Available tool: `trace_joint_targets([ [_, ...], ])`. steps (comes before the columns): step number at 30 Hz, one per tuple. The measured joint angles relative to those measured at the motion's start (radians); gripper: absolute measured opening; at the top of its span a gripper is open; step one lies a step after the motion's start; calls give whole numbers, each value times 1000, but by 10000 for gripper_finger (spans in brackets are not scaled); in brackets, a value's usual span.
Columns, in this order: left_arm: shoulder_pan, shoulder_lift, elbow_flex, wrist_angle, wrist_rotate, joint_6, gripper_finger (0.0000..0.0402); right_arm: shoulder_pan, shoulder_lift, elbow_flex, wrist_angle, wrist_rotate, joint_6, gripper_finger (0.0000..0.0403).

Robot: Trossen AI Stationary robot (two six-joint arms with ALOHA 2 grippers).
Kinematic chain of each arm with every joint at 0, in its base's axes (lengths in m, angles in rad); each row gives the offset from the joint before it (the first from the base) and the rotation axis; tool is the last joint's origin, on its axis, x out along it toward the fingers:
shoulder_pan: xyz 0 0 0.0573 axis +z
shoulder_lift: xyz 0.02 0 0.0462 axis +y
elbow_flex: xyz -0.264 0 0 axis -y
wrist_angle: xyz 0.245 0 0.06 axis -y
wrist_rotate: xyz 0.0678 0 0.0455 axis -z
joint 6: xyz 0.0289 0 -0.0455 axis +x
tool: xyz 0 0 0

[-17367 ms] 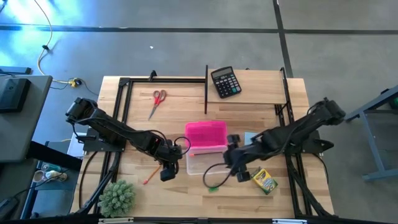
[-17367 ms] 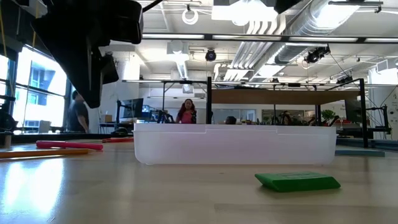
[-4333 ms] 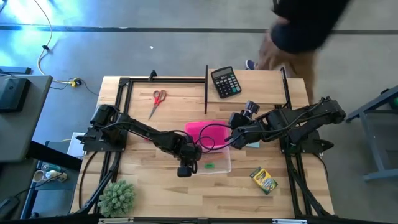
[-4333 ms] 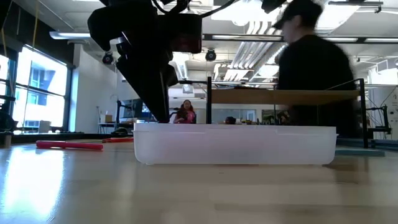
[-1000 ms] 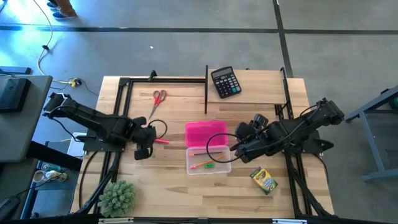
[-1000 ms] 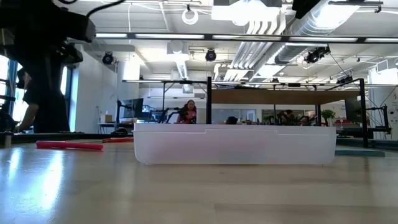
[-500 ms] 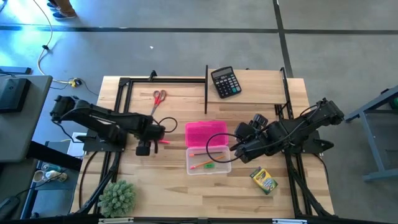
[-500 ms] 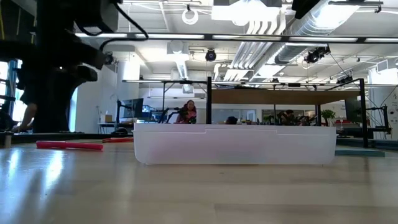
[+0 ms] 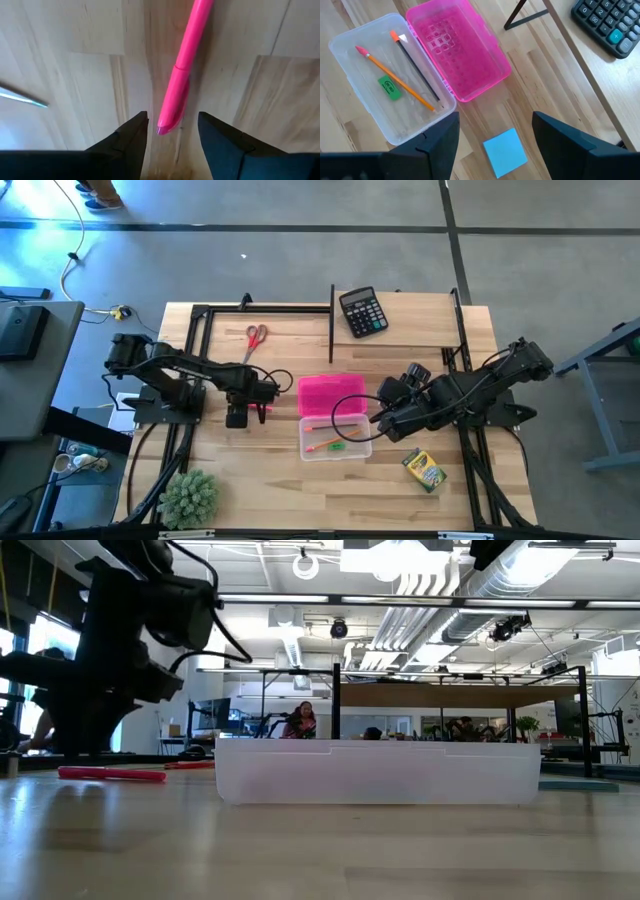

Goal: Pack school essentials
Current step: Put the pink pen into the transparent box

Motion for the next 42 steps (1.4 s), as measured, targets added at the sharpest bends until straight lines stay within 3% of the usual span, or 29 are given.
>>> trace_joint_targets([
  [7, 29, 29, 0, 91, 53, 27, 168, 0, 0, 0, 0, -1, -1, 241],
  [30, 53, 145, 8, 68, 54, 25, 165, 0, 0, 0, -2, -36, 0, 241],
  [42, 50, 146, 4, 88, 79, 7, 54, 0, 0, 0, -2, -35, 0, 241],
])
